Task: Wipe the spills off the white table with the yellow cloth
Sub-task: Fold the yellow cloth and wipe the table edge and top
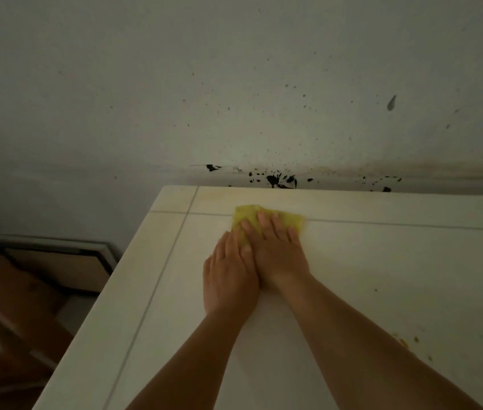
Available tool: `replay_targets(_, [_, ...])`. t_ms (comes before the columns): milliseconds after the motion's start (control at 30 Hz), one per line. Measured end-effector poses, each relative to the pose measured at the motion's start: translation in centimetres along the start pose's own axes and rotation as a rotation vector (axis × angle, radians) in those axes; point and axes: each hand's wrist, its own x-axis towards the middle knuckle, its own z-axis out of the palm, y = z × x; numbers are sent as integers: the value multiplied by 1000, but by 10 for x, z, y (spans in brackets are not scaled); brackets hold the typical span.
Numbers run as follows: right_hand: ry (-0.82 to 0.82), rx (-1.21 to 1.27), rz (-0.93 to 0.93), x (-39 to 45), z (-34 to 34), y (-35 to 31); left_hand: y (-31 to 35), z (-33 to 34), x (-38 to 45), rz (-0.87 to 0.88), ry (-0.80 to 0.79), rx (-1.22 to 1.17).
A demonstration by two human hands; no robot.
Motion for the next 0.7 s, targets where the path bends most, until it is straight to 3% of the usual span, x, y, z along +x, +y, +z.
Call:
replay_targets(333, [54,28,121,41,-26,74,-10,9,4,39,-25,208])
replay_targets(533, [120,6,217,-5,-62,163,-8,8,2,50,10,178])
replay_targets(700, [66,70,182,-31,-68,176,-3,5,-2,21,71,61])
